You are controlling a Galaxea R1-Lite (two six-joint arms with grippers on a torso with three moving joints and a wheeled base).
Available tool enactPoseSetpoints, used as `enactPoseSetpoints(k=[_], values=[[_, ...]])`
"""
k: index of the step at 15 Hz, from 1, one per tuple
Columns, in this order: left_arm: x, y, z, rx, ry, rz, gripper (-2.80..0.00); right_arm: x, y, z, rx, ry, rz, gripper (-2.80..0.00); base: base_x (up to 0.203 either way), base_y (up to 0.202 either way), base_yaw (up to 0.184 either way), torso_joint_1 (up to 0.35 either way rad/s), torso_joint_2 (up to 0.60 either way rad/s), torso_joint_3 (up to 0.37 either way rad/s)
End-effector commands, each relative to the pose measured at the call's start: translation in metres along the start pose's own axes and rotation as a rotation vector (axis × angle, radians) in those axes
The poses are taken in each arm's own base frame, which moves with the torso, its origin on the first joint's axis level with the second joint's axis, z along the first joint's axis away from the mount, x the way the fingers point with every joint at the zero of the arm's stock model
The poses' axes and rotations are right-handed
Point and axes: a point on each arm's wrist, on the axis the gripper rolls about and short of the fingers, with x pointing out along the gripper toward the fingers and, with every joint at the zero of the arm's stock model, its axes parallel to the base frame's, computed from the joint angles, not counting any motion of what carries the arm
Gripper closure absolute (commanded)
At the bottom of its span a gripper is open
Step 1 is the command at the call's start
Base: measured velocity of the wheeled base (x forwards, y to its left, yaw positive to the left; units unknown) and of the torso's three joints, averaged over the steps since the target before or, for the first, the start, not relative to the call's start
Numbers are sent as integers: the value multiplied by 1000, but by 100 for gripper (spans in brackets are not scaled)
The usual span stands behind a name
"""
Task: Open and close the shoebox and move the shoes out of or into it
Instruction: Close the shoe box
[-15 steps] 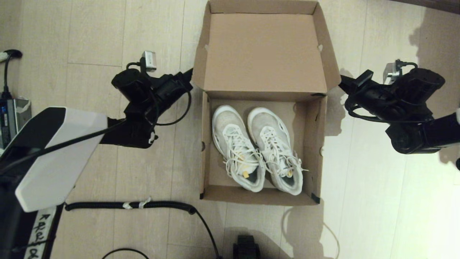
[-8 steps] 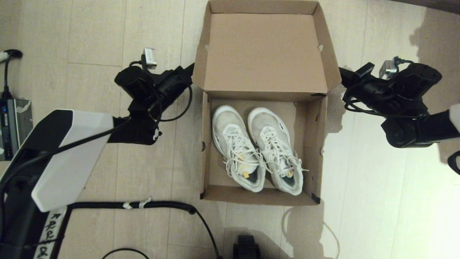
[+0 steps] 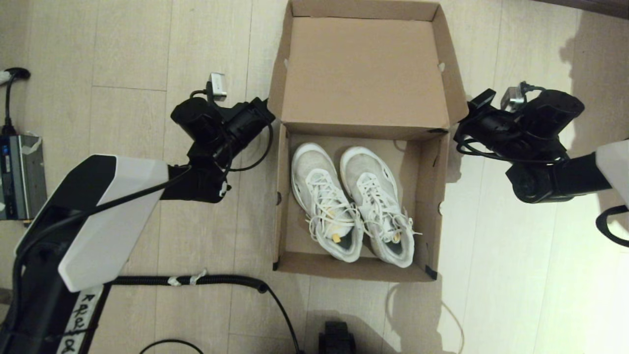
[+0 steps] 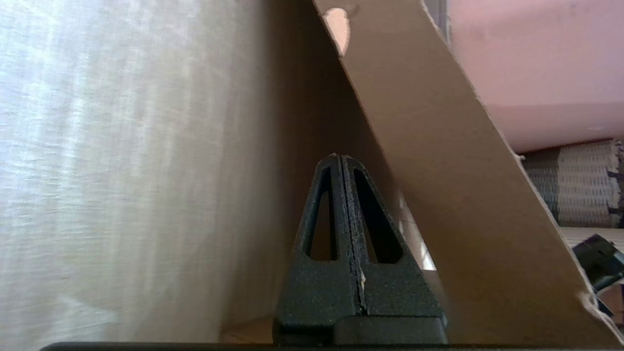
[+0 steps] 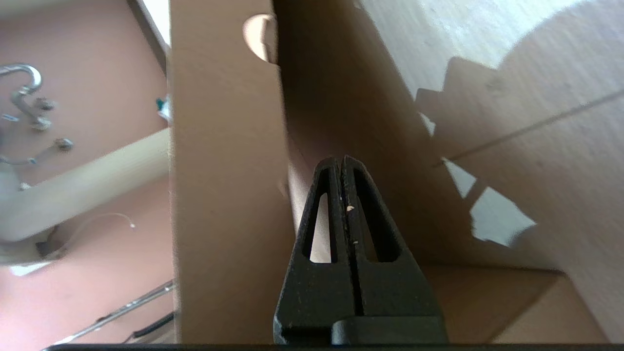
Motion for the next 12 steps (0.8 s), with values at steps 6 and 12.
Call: enactPoseSetpoints(k=[6,12], values=[[5,-14,4,-42,-18,-38,0,4,13,4,54,-1,46,0,0,0,0,0,0,0],[8,-24,10,-101,-33,-66,0,11,29,11,161,47,111,0,0,0,0,0,0,0]])
